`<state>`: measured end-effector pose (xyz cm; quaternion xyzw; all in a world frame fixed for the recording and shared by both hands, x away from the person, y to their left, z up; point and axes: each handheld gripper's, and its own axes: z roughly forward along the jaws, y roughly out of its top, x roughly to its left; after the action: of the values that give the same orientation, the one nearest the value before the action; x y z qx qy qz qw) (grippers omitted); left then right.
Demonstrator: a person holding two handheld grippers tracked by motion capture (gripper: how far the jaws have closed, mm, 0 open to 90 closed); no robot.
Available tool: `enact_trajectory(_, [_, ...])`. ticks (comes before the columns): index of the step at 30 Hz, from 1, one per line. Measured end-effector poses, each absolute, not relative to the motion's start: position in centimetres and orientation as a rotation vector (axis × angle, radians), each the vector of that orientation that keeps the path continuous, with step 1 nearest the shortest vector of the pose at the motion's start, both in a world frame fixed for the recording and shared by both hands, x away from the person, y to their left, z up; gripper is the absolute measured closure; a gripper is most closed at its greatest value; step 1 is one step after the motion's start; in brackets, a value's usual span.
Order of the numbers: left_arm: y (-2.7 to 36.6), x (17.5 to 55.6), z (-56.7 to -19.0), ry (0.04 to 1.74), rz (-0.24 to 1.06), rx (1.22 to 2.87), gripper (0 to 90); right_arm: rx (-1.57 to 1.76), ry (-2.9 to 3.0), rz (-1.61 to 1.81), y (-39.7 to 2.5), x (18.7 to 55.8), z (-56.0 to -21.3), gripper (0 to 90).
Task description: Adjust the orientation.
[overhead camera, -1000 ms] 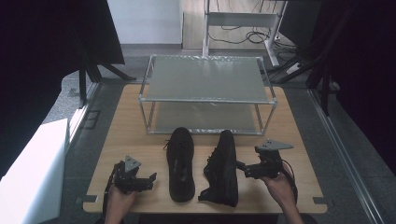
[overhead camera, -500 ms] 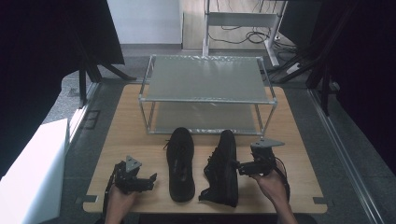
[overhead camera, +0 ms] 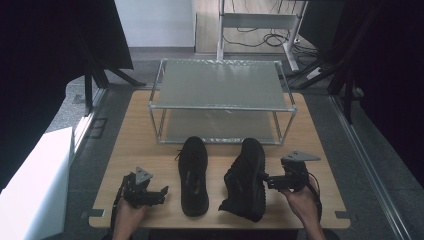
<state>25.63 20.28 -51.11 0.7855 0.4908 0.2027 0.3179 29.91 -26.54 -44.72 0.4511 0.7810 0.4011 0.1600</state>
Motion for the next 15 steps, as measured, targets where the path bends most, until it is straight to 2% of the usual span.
enact_trajectory(9, [20.5, 25.7, -51.1, 1.303, 0.523, 2.052, 0.0, 1.345, 2.176, 1.149, -29.2, 28.9, -45.4, 8.3])
enact_trajectory(15, [20.4, 25.7, -51.1, 1.301, 0.521, 2.056, 0.0, 1.376, 2.168, 1.14, -30.2, 28.7, -45.9, 9.1])
